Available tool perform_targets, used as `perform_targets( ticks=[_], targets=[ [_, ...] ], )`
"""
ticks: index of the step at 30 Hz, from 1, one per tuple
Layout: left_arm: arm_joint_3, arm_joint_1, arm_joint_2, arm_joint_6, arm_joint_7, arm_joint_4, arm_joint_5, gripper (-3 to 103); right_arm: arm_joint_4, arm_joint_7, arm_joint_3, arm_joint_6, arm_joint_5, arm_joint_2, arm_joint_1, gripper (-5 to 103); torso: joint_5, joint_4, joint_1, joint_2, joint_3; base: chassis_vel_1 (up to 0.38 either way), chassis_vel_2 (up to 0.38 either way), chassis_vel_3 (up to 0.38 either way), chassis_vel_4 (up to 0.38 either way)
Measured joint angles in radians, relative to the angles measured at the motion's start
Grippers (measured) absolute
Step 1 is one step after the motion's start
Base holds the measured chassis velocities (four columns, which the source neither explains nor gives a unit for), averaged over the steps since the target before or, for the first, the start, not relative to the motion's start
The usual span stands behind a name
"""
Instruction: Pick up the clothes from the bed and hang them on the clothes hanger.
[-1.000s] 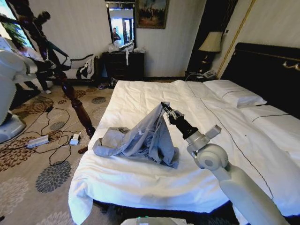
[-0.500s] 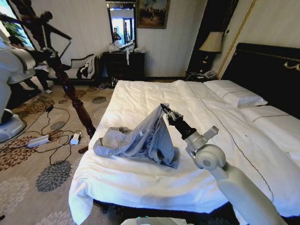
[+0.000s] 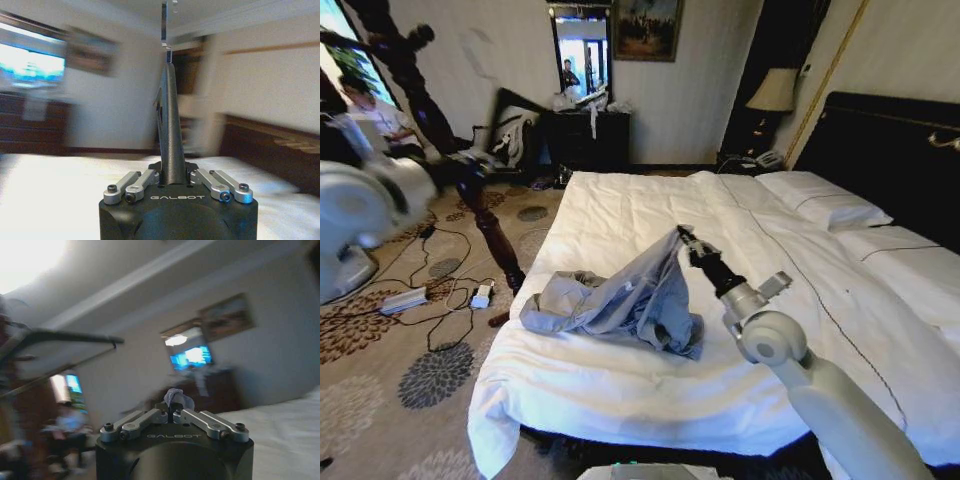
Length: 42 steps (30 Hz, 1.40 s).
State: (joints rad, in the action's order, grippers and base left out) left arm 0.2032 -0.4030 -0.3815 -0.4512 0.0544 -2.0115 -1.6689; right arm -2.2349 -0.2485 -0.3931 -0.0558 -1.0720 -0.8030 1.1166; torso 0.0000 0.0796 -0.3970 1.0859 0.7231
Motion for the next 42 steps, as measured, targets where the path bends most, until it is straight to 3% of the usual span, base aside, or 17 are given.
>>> perform_targets(
  ticks=[3,6,8,10,16,18,20,22,28,42],
  targets=[
    [0.035,-0.106,-0.001,0.013,-0.048,-0.09,-0.038,20,-0.007,-0.058,-0.03,-0.028,-0.003,0.011,0.023,0,0.0008,-0.0002,0.0,0.0,0.0,-0.014,-0.001,-0.006,-0.018],
    [0.069,-0.169,0.002,0.009,-0.065,-0.136,-0.058,20,-0.009,-0.095,-0.039,-0.042,-0.003,0.015,0.03,0,0.0002,-0.0021,0.0,0.0,0.0,0.0,0.0,0.0,0.0],
    [0.095,-0.239,0.005,-0.01,-0.078,-0.191,-0.074,20,-0.008,-0.163,-0.047,-0.069,-0.003,0.018,0.034,0,0.0002,-0.0027,0.0,0.0,0.0,0.0,0.0,0.0,0.0],
    [0.098,-0.29,-0.001,-0.031,-0.087,-0.223,-0.051,20,0.003,-0.234,-0.049,-0.091,-0.003,0.018,0.032,0,-0.0001,-0.0019,0.0,0.0,0.0,0.0,0.0,0.0,0.0],
    [0.092,-0.342,-0.024,-0.053,-0.095,-0.245,-0.013,20,0.048,-0.347,-0.06,-0.112,-0.004,0.014,0.023,0,0.0001,-0.0016,0.0,0.0,0.0,0.0,0.0,0.0,0.0],
    [0.074,-0.364,-0.022,-0.062,-0.12,-0.26,0.008,20,0.079,-0.413,-0.067,-0.12,-0.004,0.011,0.01,0,0.0,-0.0016,0.0,0.0,0.0,0.0,0.0,0.0,0.0],
    [0.069,-0.37,-0.021,-0.063,-0.132,-0.264,0.016,20,0.085,-0.427,-0.067,-0.12,-0.004,0.009,0.005,0,0.0001,-0.0016,0.0,0.0,0.0,0.0,0.0,0.0,0.0],
    [0.049,-0.392,-0.017,-0.068,-0.184,-0.28,0.052,20,0.105,-0.459,-0.065,-0.119,-0.013,0.001,-0.022,0,0.0001,-0.0018,0.0,0.0,0.0,0.0,0.0,0.0,0.0],
    [0.02,-0.404,-0.023,-0.093,-0.238,-0.295,0.089,20,0.118,-0.443,-0.058,-0.101,-0.025,-0.011,-0.057,0,0.0,-0.0018,0.0,0.0,0.0,0.0,0.0,0.0,0.0],
    [-0.003,-0.475,-0.059,-0.098,-0.273,-0.224,0.226,20,0.043,-0.143,-0.047,0.017,0.007,-0.001,-0.054,0,-0.0001,-0.0018,0.0,0.0,0.0,0.0,0.0,0.0,0.0]
  ],
)
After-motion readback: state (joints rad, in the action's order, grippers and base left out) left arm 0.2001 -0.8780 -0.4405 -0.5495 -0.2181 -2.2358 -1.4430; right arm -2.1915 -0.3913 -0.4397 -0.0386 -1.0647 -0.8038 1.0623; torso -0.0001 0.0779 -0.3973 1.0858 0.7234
